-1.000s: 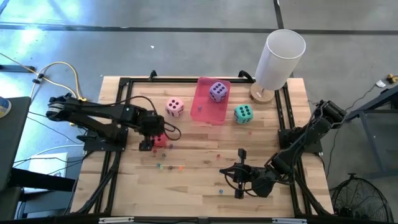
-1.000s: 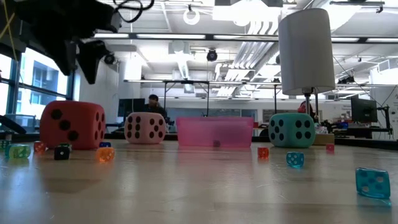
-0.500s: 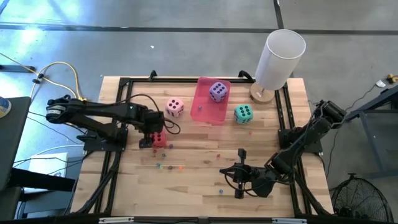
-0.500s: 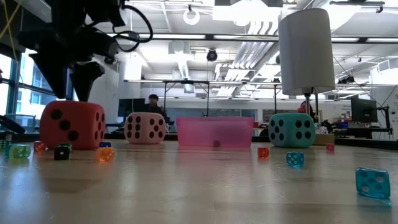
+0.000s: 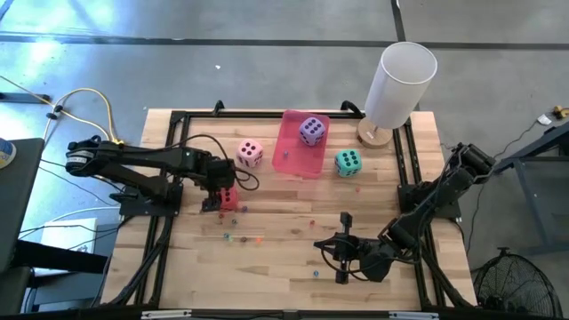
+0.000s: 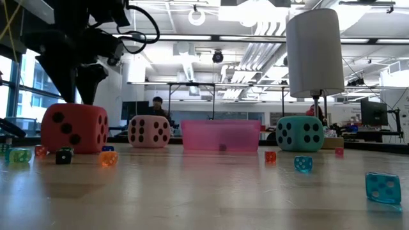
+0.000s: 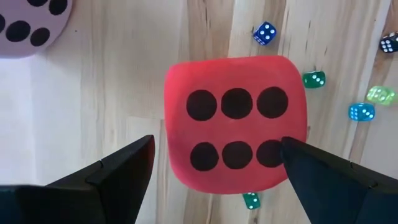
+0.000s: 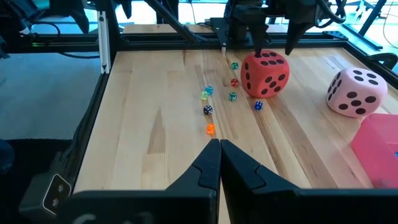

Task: Pick & Place Dice
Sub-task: Put the large red dice into the bin

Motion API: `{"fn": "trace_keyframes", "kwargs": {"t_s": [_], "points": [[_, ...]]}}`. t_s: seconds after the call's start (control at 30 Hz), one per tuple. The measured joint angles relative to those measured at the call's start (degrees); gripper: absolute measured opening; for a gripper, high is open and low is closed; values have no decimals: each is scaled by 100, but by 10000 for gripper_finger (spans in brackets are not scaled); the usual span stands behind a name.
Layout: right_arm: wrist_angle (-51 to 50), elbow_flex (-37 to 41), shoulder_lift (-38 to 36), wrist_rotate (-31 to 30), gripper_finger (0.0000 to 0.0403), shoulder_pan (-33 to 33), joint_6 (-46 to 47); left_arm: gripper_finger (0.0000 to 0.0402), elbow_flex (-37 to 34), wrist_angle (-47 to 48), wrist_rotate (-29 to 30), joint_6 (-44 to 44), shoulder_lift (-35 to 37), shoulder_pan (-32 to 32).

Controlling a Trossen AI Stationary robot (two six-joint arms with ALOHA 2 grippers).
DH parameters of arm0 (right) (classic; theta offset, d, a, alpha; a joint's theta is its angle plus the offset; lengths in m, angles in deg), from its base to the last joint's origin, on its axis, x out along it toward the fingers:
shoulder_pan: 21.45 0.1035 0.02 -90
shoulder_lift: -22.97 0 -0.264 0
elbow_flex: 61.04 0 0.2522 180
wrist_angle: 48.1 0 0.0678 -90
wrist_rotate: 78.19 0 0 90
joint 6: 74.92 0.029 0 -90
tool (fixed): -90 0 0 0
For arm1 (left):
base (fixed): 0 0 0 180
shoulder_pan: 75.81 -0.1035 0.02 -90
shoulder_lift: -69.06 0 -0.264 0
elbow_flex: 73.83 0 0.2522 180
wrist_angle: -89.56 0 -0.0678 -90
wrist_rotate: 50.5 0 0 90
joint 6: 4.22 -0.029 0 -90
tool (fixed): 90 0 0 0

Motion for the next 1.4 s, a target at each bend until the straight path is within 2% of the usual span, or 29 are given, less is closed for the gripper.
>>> {"fn": "trace_keyframes", "kwargs": {"t_s": [0.23, 0.4, 1.4], "points": [[0, 0, 0, -11, 1, -1, 0, 338, 0, -282, 18, 70, 0, 366], [-2, 0, 0, -17, 1, -1, 0, 338, 0, -280, 297, 282, 0, 528], [-297, 0, 0, -26, 1, -1, 304, 338, -74, -564, 377, 582, 0, 535]]}}
